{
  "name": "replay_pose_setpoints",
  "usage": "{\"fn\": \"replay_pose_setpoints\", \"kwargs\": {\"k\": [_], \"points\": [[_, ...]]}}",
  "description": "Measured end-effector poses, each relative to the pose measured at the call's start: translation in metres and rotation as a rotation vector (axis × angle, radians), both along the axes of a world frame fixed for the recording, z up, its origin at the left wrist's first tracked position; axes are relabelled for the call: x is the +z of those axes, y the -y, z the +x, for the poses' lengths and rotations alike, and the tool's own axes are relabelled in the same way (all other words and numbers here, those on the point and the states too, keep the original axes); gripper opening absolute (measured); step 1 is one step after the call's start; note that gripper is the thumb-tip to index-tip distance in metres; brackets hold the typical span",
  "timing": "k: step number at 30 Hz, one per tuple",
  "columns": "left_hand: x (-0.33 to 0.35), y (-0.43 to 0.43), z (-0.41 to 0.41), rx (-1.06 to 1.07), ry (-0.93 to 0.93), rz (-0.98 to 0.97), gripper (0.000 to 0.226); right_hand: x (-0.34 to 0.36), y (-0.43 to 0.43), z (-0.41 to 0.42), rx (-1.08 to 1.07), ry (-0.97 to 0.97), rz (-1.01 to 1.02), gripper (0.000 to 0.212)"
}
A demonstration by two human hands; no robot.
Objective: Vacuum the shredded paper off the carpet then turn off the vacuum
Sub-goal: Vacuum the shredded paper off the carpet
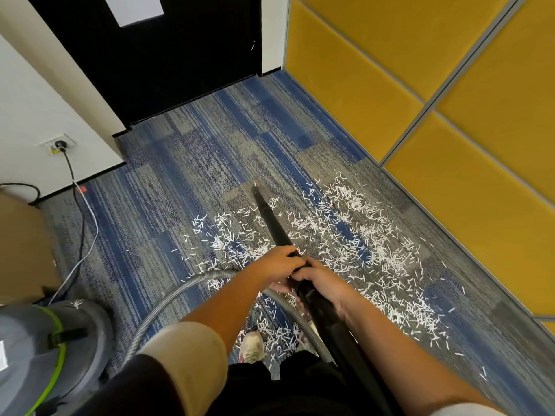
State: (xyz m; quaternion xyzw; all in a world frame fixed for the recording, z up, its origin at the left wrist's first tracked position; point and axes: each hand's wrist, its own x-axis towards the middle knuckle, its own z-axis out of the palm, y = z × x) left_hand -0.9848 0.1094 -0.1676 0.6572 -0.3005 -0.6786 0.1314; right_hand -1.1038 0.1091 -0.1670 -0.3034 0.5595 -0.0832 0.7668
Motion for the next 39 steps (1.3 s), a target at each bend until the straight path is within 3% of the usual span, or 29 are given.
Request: {"fn": "replay_pose_setpoints", "kwargs": {"k": [4,11,15,18,20,24,28,34,39], "points": [[0.002,0.003,0.002,0.011,0.022,-0.018,0.019,0.002,0.008,0.003,0.033,0.025,0.013,0.03],[0.0,0.013,0.002,0.062,0.024,-0.038,0.013,0.0,0.024,0.0,0.091,-0.002,-0.011,0.031],[0.002,0.022,-0.009,0.039,0.031,-0.029,0.025,0.001,0.032,-0.01,0.058,0.001,0.005,0.037],[0.001,0.028,-0.02,-0.002,0.042,-0.034,0.022,0.005,0.035,-0.02,0.032,0.014,0.011,0.035],[0.0,0.032,-0.028,-0.013,0.046,-0.042,0.008,0.007,0.037,-0.027,0.013,0.009,0.01,0.035],[-0.002,0.034,-0.034,-0.015,0.019,-0.026,0.011,0.012,0.035,-0.033,-0.008,0.023,0.026,0.032],[-0.007,0.027,-0.031,0.002,0.008,0.031,0.035,0.011,0.027,-0.03,0.053,-0.011,0.005,0.034],[-0.016,0.004,-0.009,0.028,0.093,0.044,0.003,0.008,0.003,-0.006,0.164,-0.008,0.026,0.033],[-0.027,-0.022,0.016,0.116,0.1,0.134,0.02,0.003,-0.019,0.014,0.279,-0.015,0.101,0.037]]}}
